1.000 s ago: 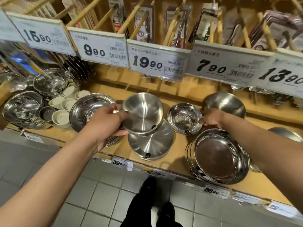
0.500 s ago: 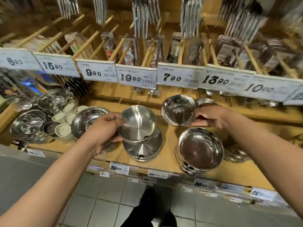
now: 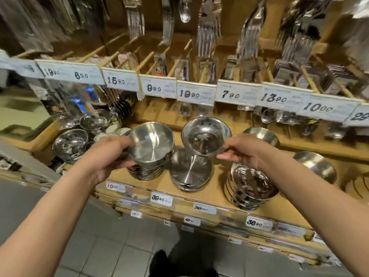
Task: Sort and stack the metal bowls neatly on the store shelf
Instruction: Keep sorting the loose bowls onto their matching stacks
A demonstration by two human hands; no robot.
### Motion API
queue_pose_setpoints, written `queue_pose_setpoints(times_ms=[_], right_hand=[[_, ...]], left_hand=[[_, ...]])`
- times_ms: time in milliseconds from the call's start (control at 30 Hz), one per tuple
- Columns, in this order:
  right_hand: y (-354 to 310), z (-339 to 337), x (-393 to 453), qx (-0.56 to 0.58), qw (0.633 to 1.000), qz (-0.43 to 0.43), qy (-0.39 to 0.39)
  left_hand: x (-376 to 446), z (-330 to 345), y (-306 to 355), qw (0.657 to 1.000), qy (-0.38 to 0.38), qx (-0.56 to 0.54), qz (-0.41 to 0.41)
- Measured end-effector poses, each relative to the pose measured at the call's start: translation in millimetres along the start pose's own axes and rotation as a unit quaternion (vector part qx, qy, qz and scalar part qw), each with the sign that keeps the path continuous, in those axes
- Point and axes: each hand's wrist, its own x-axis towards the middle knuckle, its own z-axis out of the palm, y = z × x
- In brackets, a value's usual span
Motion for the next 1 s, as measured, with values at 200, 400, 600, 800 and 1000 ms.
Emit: queue_pose_setpoints(times_ms=[200,400,600,800,1000], right_hand=[[-9,75,26,0.021,1.000,0.000,0.000],[-12,166,51,0.023,0.999,-0.038,0.023],[-1,206,60,0.027,0.996,-0.042,0.079],[11,214,65,0.048,0.992,-0.019,0.114],[23,219,68,0.054,0.989,-0.023,0.135]], left_hand=[[20,-75,2,0.999,0.023,-0.023,0.005],[42,-132,3,0.999,0.044,-0.024,0.015],[63,-152,1,1.000,0.020,-0.018,0.007],[74,-154,-3,1.000,-0.012,-0.010,-0.006],[83,-149,-2,0.999,-0.030,-0.010,-0.009]])
